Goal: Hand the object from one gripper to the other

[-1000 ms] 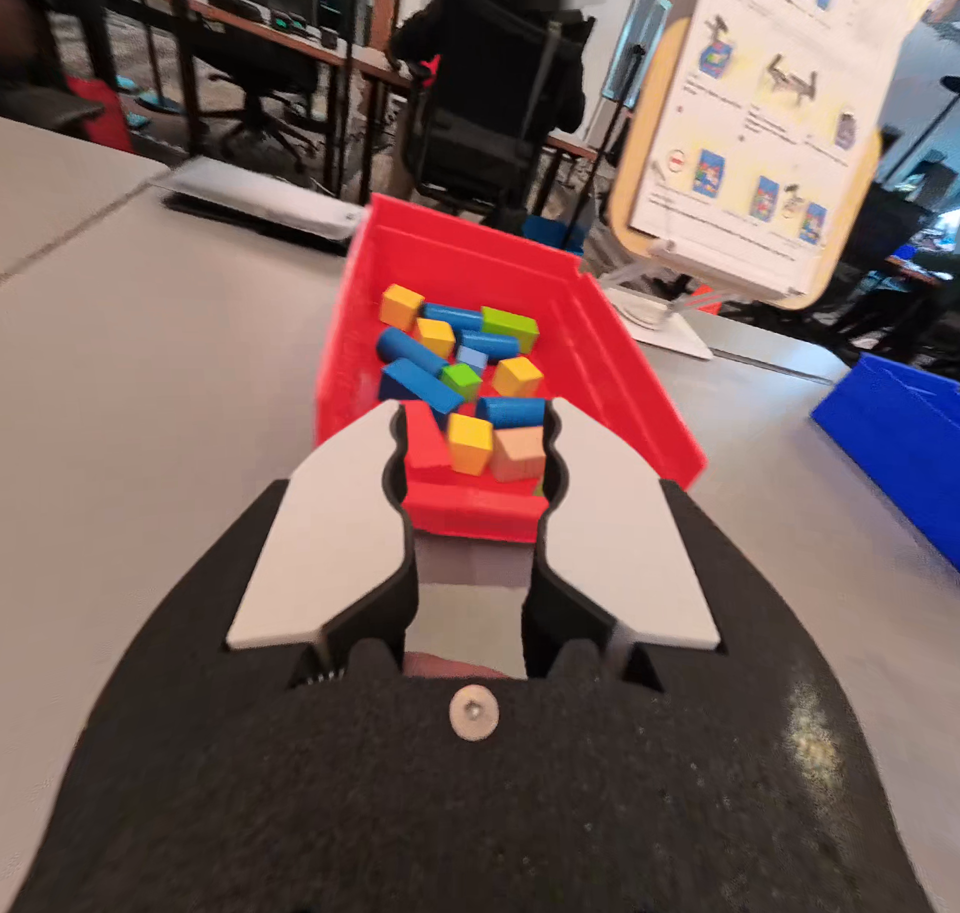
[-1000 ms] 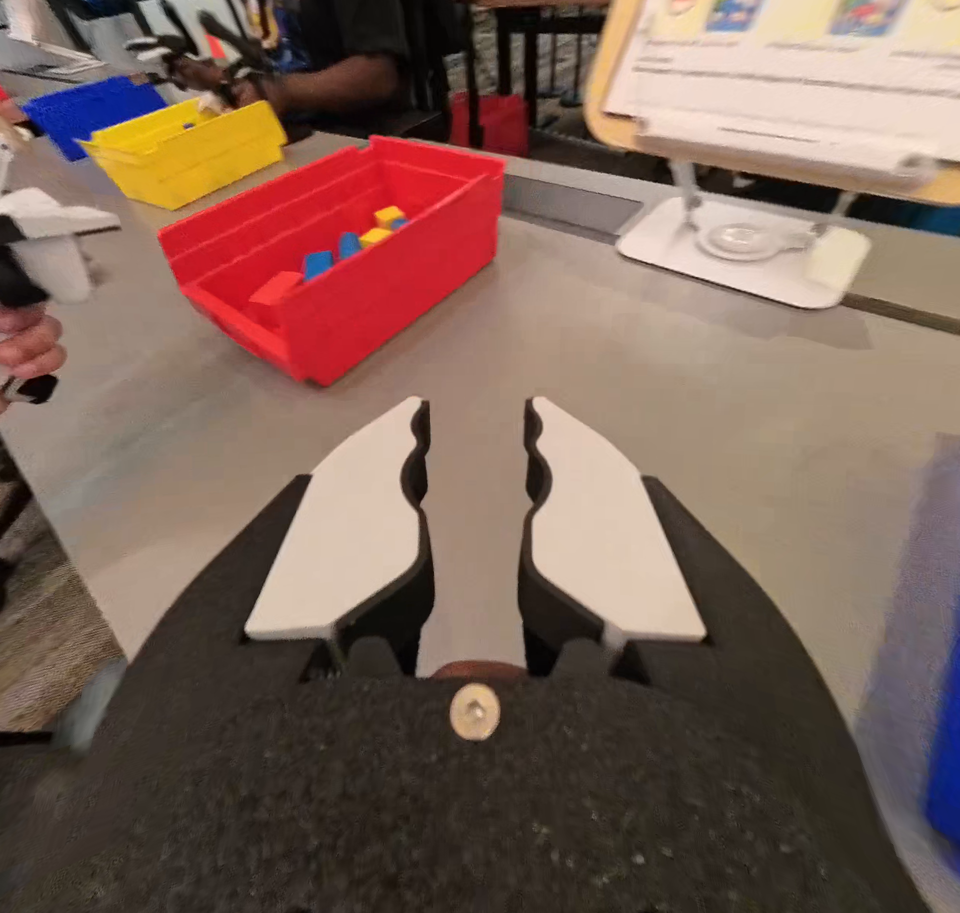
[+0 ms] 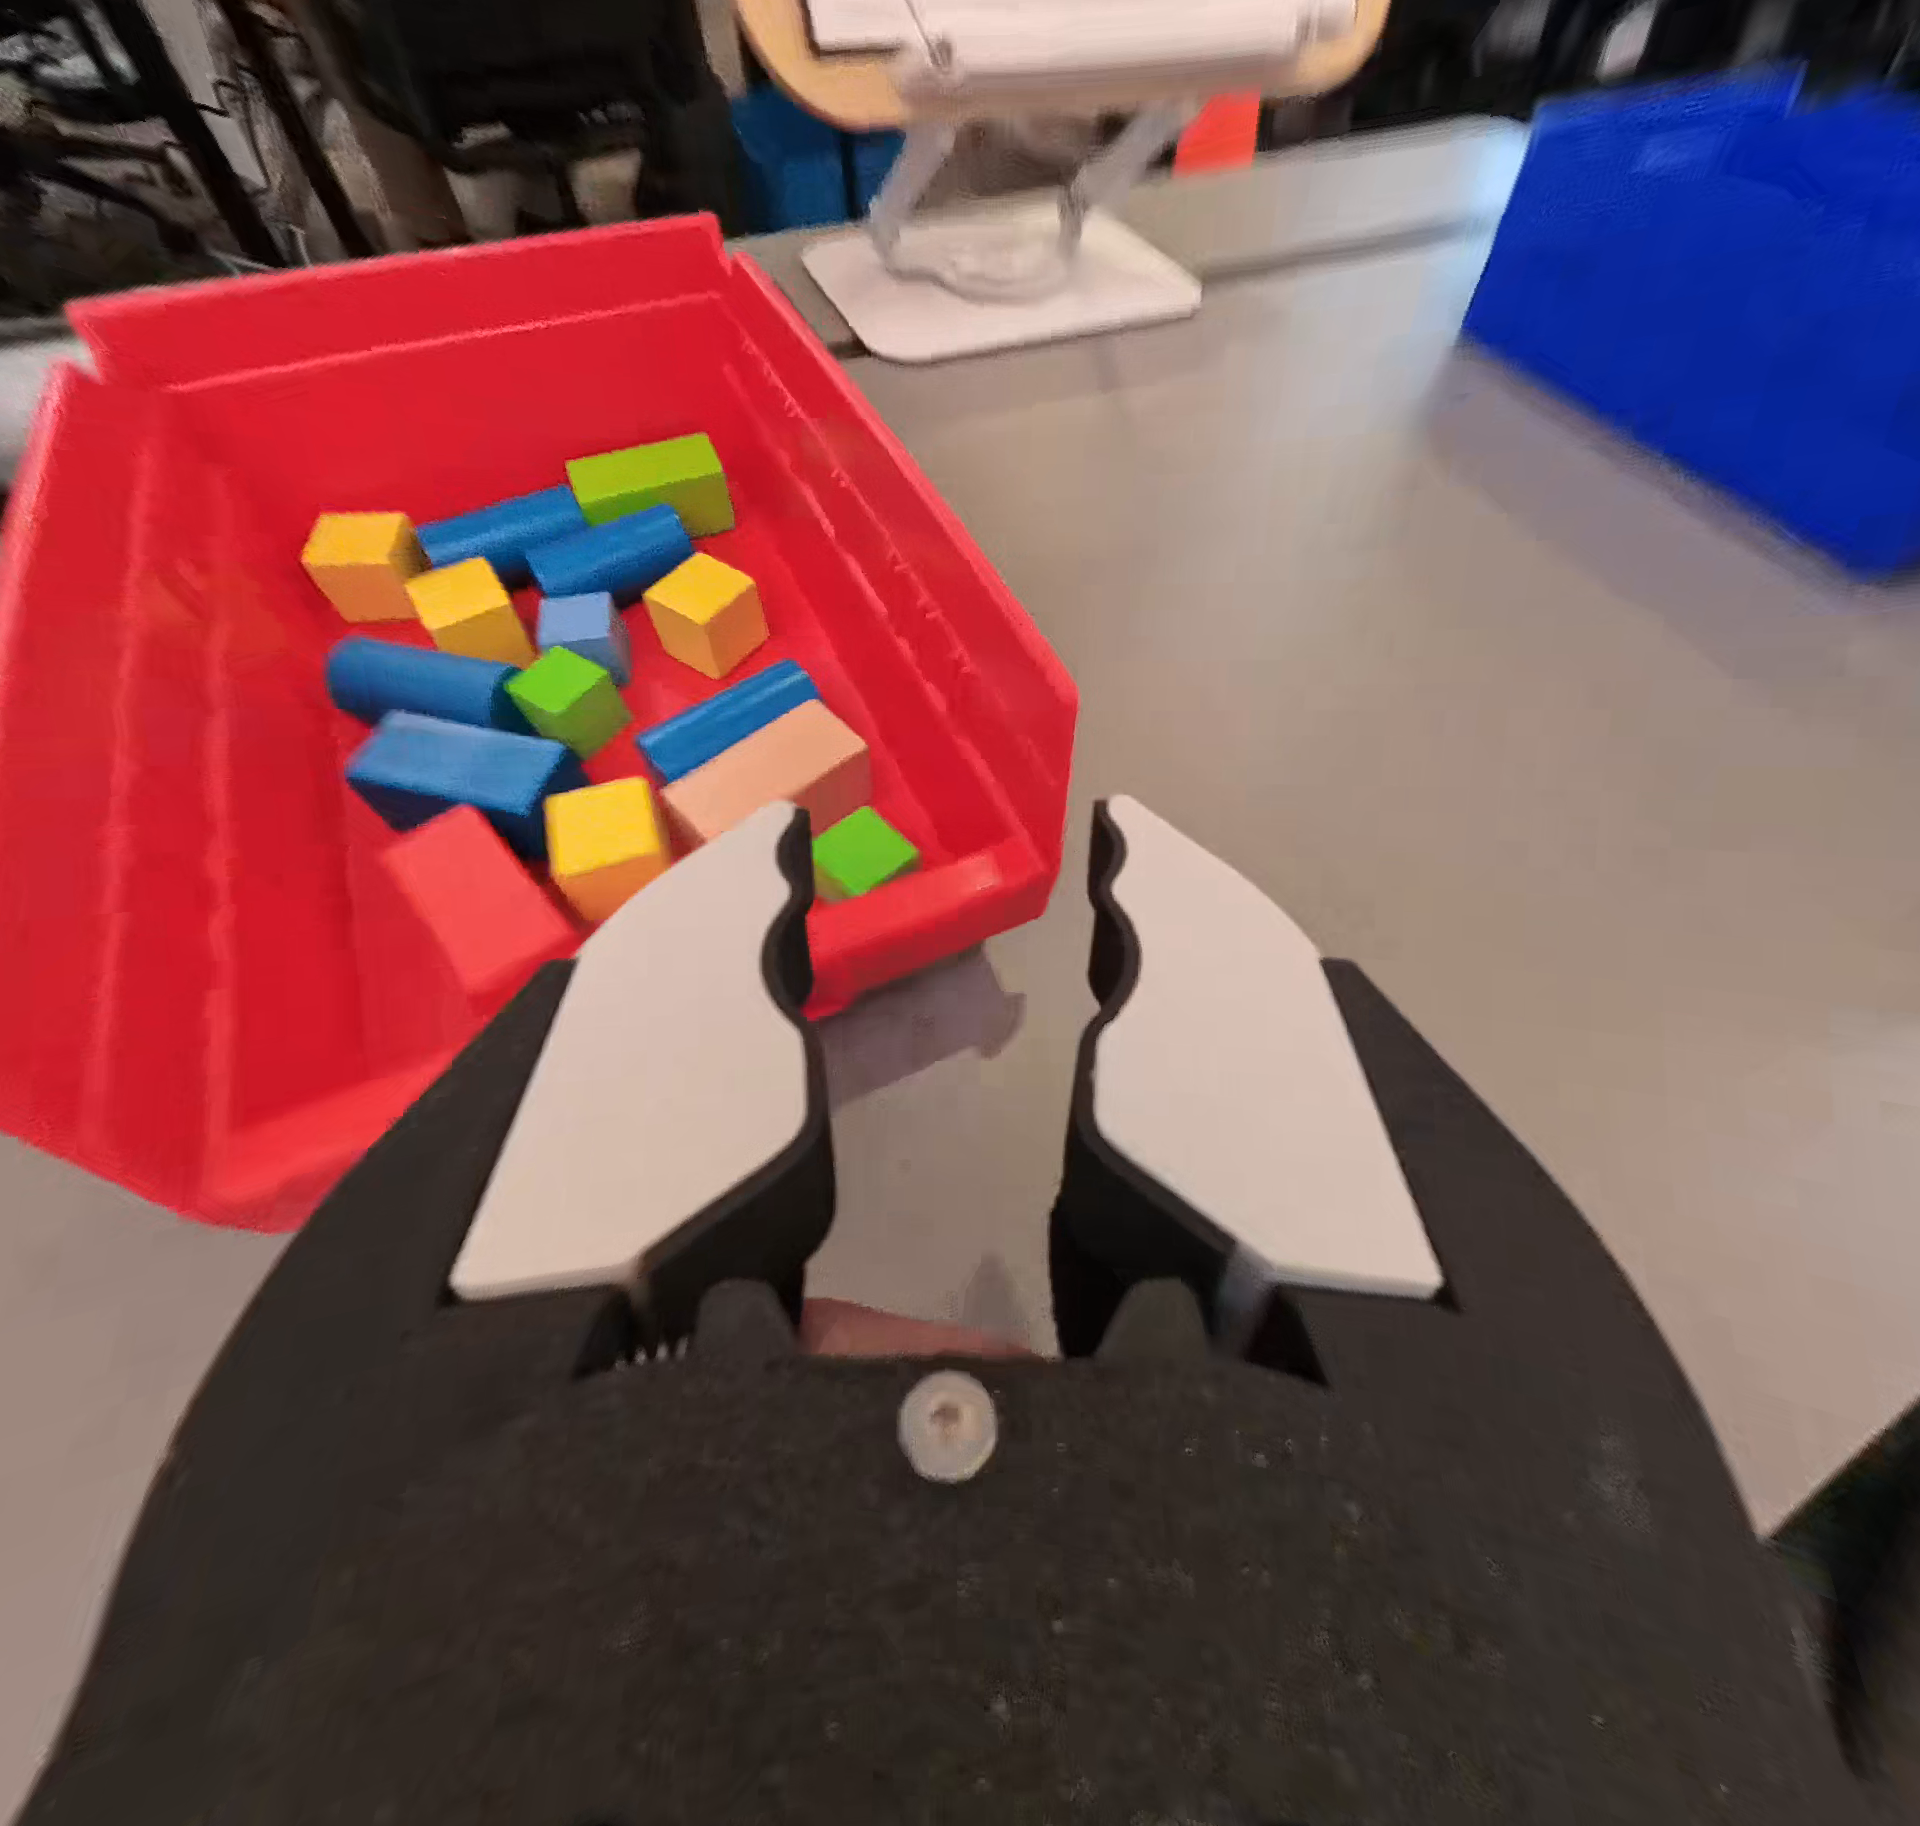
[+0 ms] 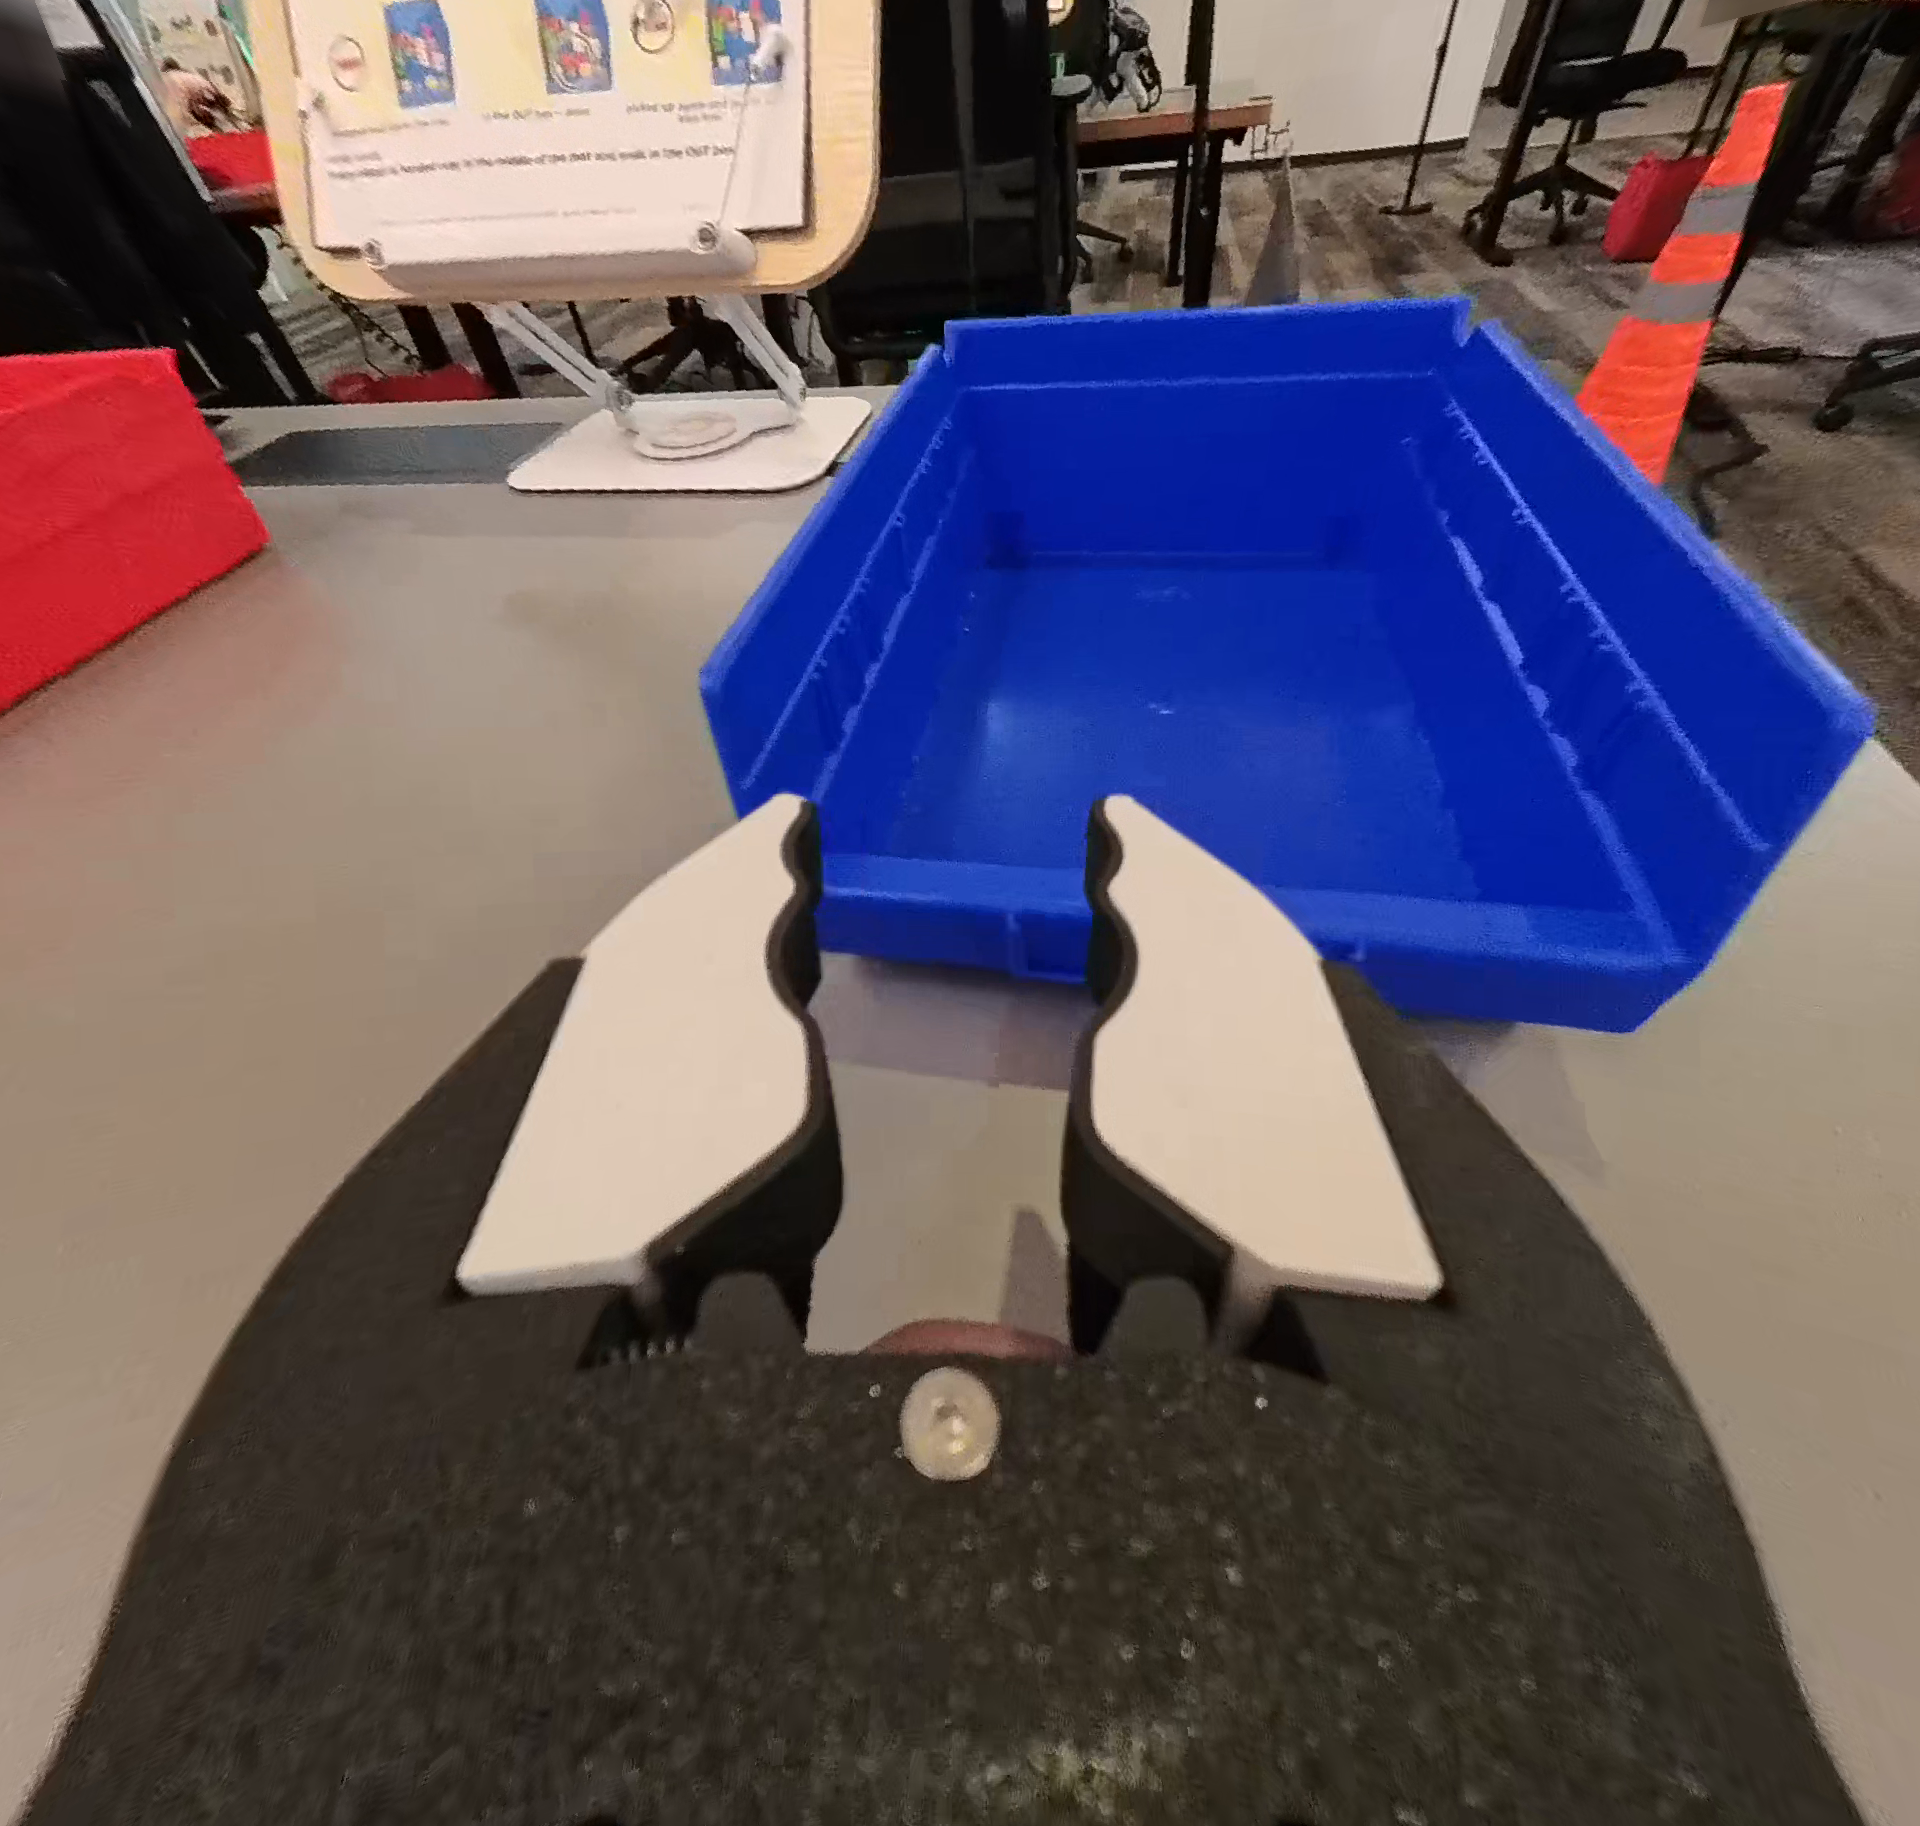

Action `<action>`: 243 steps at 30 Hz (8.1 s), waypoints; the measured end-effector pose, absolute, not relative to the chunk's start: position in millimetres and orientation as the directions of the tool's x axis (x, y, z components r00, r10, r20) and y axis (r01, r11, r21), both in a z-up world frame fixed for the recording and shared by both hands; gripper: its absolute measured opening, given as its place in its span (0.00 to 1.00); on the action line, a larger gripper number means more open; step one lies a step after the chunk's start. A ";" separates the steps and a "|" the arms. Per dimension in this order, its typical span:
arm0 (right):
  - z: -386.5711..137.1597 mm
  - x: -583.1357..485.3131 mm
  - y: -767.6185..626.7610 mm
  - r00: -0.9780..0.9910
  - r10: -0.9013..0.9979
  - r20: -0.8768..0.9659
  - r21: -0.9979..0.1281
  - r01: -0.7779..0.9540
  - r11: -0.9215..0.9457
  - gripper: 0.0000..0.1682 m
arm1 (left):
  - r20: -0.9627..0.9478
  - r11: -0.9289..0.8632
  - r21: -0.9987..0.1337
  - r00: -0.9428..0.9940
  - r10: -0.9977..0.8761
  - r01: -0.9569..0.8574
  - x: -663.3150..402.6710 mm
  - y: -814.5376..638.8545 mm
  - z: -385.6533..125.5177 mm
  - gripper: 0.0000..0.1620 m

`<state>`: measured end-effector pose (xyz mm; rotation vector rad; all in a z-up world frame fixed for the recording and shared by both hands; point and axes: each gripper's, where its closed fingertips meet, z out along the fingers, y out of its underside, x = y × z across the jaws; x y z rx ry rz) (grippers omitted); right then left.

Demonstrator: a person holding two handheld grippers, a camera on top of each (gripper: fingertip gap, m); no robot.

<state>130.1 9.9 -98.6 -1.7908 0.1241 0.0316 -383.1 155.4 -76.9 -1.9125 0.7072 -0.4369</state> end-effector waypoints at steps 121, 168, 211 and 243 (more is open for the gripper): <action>-118.3 -32.3 -2.0 0.921 0.324 -0.215 -0.944 -0.110 -0.312 0.38 | -0.158 -0.228 -0.545 0.366 -0.917 -0.807 -347.0 286.9 -94.4 0.32; -40.6 -177.3 29.8 0.433 0.874 0.219 -0.958 0.264 0.109 0.22 | 0.944 -0.970 -0.220 -0.272 -0.185 -0.103 -195.7 18.2 -55.1 0.28; -132.0 -143.4 -48.9 0.597 0.756 -0.267 -0.792 0.311 -0.525 0.39 | -0.062 -0.191 -0.815 0.411 -0.909 -0.547 -365.3 135.5 -51.6 0.26; -151.1 -153.0 -69.0 0.419 0.803 -0.423 -0.788 0.266 -0.555 0.41 | -0.193 -0.028 -0.201 0.068 -0.979 -0.979 -379.1 255.7 -182.1 0.21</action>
